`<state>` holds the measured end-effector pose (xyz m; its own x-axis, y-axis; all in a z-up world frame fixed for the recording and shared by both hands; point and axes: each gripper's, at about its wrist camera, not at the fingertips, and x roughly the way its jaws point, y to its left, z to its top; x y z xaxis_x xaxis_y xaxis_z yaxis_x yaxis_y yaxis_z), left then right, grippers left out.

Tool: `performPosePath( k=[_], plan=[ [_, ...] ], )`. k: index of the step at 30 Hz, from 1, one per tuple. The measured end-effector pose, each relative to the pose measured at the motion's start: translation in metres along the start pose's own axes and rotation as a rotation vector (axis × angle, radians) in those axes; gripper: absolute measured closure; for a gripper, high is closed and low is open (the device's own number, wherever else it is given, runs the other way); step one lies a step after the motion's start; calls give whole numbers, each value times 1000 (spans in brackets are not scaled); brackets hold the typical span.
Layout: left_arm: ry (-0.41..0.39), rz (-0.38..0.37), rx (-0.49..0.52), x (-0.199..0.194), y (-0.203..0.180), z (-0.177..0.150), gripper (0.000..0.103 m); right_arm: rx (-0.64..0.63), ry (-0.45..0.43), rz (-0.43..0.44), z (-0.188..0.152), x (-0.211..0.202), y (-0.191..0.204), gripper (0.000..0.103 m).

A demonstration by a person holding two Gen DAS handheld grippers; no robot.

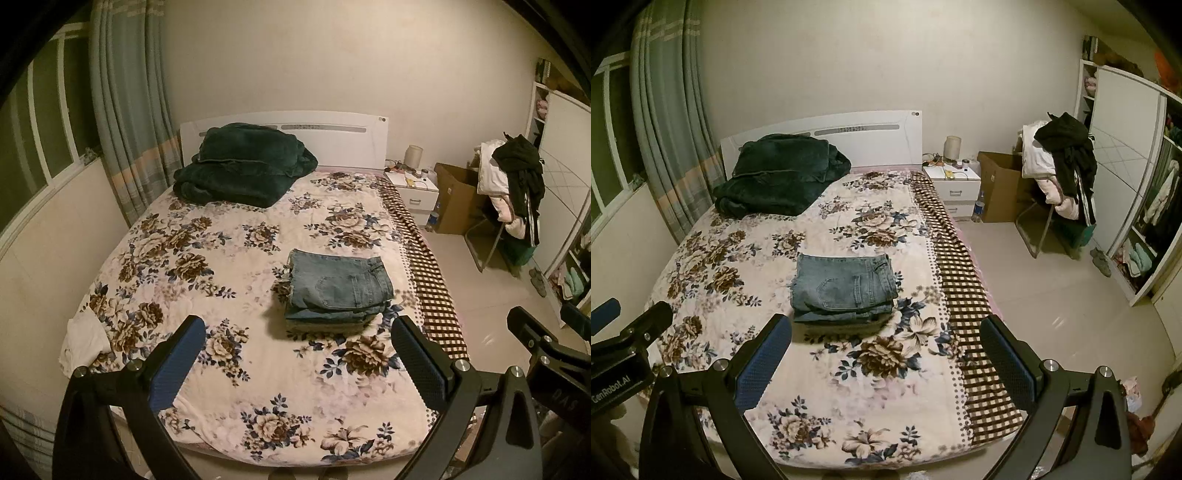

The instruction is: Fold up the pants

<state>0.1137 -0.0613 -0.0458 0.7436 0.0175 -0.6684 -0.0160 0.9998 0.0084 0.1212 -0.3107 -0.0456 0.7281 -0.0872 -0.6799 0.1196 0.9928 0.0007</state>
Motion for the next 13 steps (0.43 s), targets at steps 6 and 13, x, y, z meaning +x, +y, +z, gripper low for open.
performPosePath(
  k=[6, 13],
  plan=[
    [5, -6, -8, -1, -3, -2, 0, 0, 3, 2, -1, 0, -1, 0],
    [-2, -1, -11, -3, -8, -6, 0, -5, 10, 4, -2, -2, 1, 0]
  ],
)
